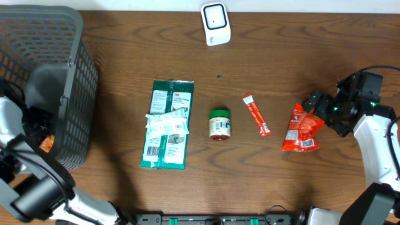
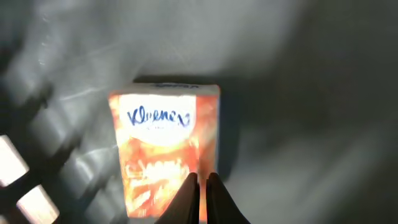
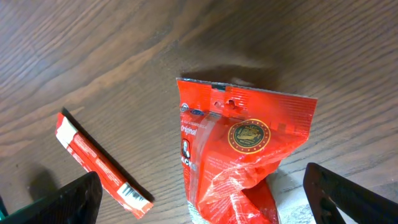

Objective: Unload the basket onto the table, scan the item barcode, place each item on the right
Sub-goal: 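Grasp the orange Kleenex tissue pack in the basket with left gripper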

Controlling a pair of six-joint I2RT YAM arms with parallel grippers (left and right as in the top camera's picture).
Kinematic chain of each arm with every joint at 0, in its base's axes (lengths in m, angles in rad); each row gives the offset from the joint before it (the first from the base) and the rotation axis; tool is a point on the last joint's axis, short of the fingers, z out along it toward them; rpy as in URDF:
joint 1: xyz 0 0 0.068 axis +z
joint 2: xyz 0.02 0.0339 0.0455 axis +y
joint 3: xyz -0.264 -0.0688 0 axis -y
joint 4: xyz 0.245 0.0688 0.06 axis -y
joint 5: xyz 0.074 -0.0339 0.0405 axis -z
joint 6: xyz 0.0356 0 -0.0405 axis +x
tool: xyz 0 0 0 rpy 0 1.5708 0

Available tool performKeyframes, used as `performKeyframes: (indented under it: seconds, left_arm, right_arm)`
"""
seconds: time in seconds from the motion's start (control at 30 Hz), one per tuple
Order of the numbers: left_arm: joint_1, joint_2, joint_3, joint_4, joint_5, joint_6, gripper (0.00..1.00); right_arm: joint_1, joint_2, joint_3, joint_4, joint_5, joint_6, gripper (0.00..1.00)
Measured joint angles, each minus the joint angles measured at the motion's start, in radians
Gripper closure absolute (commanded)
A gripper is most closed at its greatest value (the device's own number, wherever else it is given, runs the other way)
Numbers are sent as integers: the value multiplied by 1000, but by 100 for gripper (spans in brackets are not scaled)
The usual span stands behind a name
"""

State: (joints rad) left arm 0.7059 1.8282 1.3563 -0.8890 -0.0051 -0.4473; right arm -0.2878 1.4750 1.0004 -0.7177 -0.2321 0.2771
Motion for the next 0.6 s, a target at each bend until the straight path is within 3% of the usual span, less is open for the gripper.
performKeyframes:
  seconds: [0.13, 0.17, 0.2, 0.33, 0.43, 0.6]
  left_arm:
    - [0, -121, 1, 6, 0, 0, 93]
    - [0, -160, 2, 9, 1, 0, 87]
    - [0, -192, 4, 12, 0, 5, 67]
    - [0, -280, 19, 20, -1, 7, 26]
    - [0, -296, 24, 19, -13, 4, 11]
    - [0, -255, 8, 23, -33, 6, 1]
  right_arm:
    - [0, 0, 0, 0, 0, 0, 1]
    - [0, 0, 0, 0, 0, 0, 1]
    - [0, 0, 0, 0, 0, 0, 1]
    - [0, 0, 0, 0, 0, 0, 1]
    - [0, 0, 0, 0, 0, 0, 1]
    - [0, 0, 0, 0, 0, 0, 1]
